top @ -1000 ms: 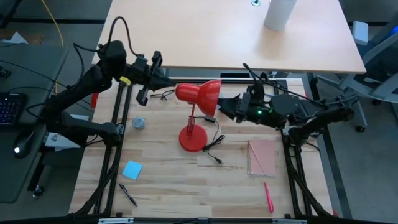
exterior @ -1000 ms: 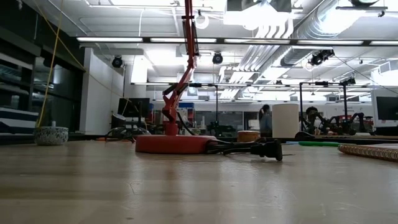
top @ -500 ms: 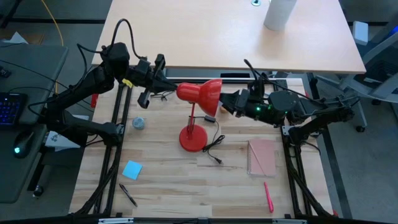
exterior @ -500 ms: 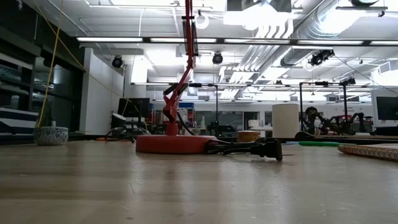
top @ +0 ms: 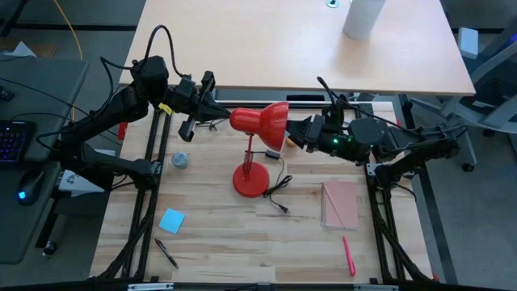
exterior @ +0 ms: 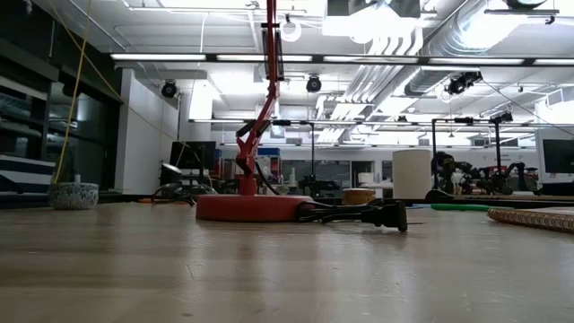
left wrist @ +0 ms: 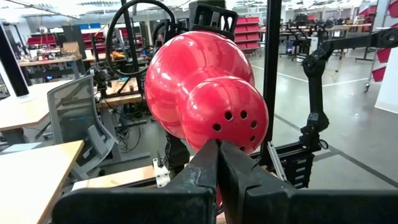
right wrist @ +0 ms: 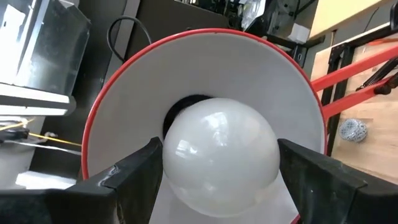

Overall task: Screw lightbulb
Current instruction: Remove the lightbulb into the lamp

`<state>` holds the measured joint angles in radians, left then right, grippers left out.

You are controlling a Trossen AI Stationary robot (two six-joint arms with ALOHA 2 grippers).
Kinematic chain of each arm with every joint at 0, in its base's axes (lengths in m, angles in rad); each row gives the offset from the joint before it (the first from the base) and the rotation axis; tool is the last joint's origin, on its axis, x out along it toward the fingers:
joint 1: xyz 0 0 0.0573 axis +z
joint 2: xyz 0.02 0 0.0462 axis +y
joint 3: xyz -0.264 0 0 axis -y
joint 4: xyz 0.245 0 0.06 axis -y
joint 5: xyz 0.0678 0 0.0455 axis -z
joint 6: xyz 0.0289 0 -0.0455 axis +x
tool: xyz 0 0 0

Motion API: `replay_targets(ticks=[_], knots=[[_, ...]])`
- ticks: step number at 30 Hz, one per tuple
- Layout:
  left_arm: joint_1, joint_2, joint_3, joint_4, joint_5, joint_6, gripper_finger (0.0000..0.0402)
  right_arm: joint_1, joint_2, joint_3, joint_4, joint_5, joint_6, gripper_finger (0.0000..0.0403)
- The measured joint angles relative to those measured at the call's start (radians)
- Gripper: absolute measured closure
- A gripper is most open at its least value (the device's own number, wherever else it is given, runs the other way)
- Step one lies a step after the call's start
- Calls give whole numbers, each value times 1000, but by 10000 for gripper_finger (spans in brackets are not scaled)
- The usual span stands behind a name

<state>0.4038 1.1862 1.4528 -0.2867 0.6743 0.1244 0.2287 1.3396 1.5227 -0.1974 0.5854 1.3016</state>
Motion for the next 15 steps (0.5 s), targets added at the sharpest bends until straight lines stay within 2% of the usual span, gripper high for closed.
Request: replay_targets(ticks=[7, 11, 15], knots=[[0, 0, 0, 0, 0, -21, 401, 0, 0, 0, 0, -11, -53, 109], [0, 0, 0, -1, 3, -73, 401, 0, 0, 0, 0, -14, -104, 136], [0, 0, 0, -2, 5, -171, 401, 0, 0, 0, 0, -22, -226, 166]])
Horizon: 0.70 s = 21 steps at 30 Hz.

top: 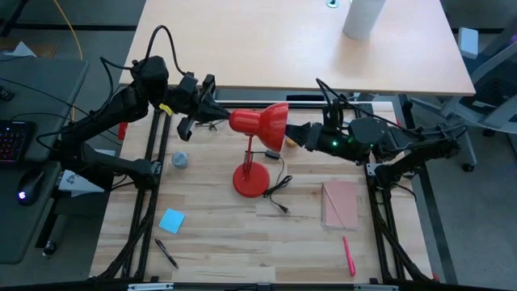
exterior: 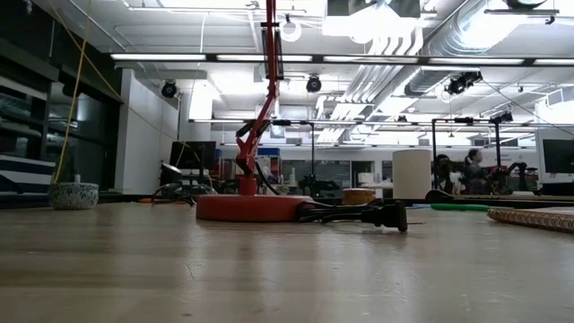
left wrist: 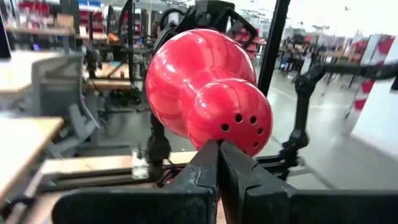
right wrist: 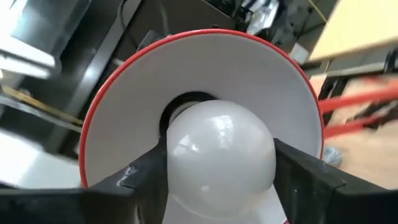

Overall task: Screw lightbulb
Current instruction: Remove the lightbulb into the lamp

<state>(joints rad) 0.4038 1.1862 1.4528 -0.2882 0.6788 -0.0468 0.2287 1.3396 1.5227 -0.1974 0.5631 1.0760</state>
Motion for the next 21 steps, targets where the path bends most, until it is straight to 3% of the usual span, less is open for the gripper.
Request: replay_targets(ticks=[4, 9, 21], knots=[[0, -2, 0, 0, 1, -137, 401, 0, 0, 0, 5, -17, -218, 176], [0, -6, 20, 19, 52, -348, 401, 0, -1, 2, 12, -26, -677, 175], [0, -7, 37, 379, 104, -958, 402, 1, -2, 4, 6, 25, -2182, 175]])
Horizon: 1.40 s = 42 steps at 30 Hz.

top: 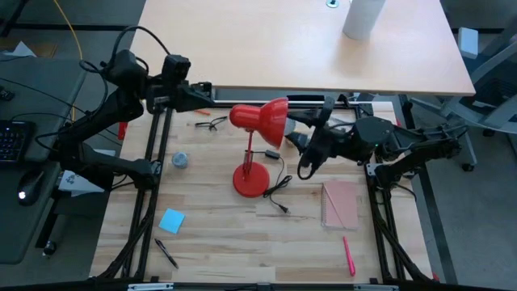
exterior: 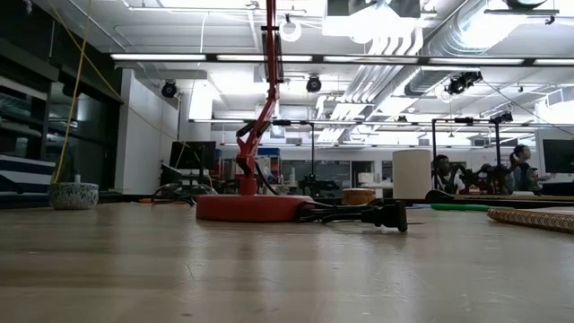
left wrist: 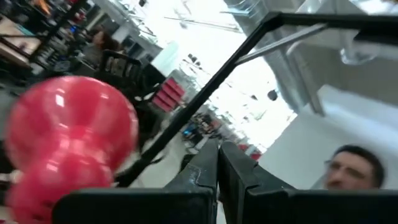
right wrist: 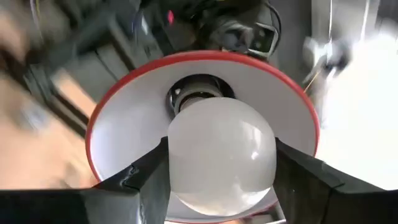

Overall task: Screw lightbulb
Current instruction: Remove the lightbulb into the lamp

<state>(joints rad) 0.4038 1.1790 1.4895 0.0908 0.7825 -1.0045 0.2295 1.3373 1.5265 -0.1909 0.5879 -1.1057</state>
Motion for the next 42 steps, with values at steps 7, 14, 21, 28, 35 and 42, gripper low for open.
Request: replay_targets(ticks=[7, 14, 21, 28, 35, 42], knots=[[0, 0, 0, 17, -6, -94, 402, 0, 1, 0, 0, 114, -530, 174], [0, 0, 0, 12, -29, -83, 402, 9, 3, -2, 20, 110, -496, 174], [0, 0, 0, 11, -36, -61, 402, 54, 3, -4, 35, 148, -518, 174], [2, 0, 0, 11, -33, -58, 402, 67, 3, -4, 41, 129, -505, 174], [2, 0, 0, 11, -32, -57, 401, 66, 3, -4, 53, 93, -447, 174], [2, 0, 0, 10, -32, -57, 402, 69, 3, -4, 58, 101, -385, 173]])
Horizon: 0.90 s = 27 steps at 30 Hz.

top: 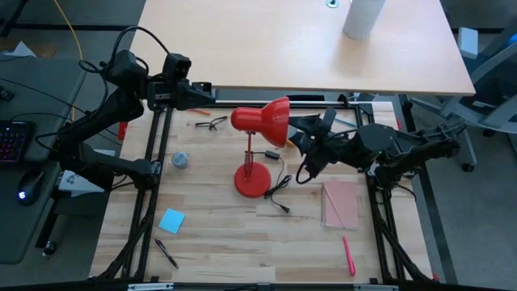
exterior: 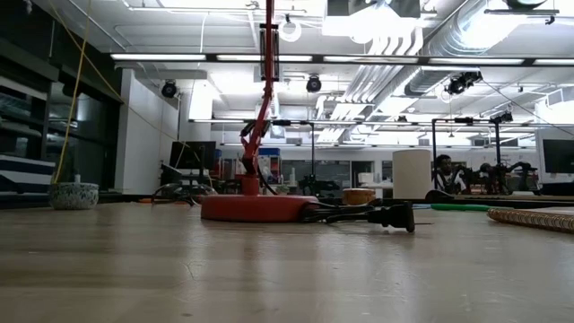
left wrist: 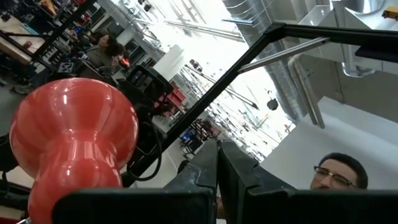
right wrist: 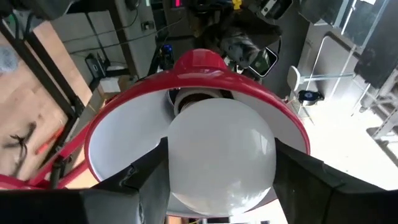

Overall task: Screw lightbulb
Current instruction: Remove the lightbulb into the lamp

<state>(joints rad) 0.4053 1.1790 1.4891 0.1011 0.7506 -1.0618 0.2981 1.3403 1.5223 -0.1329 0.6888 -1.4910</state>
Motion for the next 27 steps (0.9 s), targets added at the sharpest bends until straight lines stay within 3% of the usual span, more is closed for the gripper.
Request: replay_targets(ticks=[4, 14, 27], knots=[[0, 0, 0, 0, 0, 0, 402, 0, 0, 0, -2, -5, 60, 153], [0, 0, 0, -1, 0, 18, 402, 0, 2, -2, -56, 40, 103, 57], [0, 0, 0, -8, 3, 46, 402, 0, -13, -1, -111, 70, 212, 53]])
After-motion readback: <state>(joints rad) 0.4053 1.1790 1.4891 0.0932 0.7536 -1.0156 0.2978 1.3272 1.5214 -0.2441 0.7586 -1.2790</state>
